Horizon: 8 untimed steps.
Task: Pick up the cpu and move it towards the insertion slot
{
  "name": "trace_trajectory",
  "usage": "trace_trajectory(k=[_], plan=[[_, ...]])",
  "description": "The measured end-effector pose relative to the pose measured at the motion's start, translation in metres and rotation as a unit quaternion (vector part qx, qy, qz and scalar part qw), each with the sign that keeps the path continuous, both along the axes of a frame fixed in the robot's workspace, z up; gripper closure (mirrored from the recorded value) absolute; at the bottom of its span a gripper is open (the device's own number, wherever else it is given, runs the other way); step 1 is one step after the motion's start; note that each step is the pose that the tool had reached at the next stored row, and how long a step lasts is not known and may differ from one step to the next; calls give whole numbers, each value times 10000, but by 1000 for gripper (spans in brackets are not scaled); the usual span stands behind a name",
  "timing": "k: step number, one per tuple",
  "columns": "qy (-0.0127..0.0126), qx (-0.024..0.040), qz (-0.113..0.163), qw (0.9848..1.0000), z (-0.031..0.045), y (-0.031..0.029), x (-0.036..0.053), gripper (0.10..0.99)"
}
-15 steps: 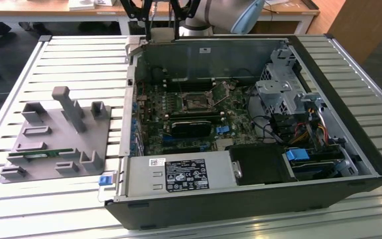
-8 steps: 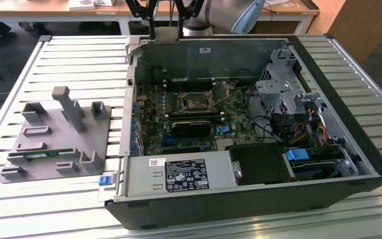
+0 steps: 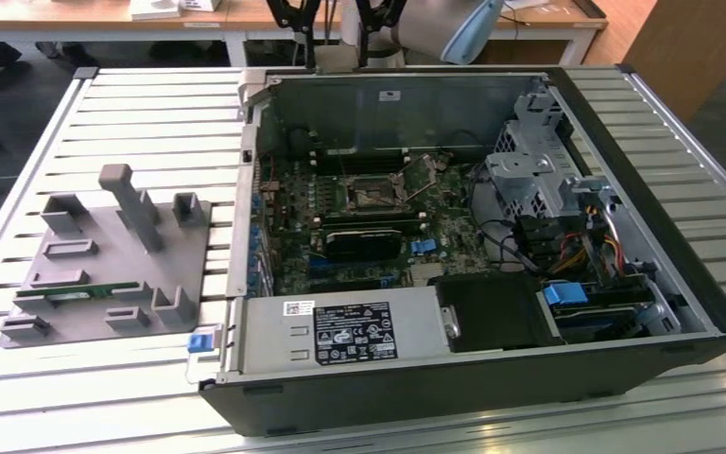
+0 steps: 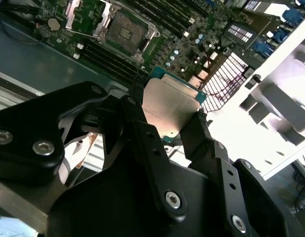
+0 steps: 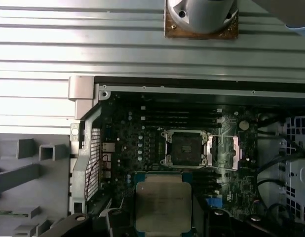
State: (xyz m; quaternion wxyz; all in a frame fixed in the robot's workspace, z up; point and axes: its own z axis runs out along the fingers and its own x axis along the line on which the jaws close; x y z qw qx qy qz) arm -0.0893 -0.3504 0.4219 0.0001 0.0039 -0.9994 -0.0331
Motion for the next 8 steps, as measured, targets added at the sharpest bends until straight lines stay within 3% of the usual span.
trace_trajectory(k=[8], plan=[[0, 0, 0, 10000, -15, 85, 49, 541]])
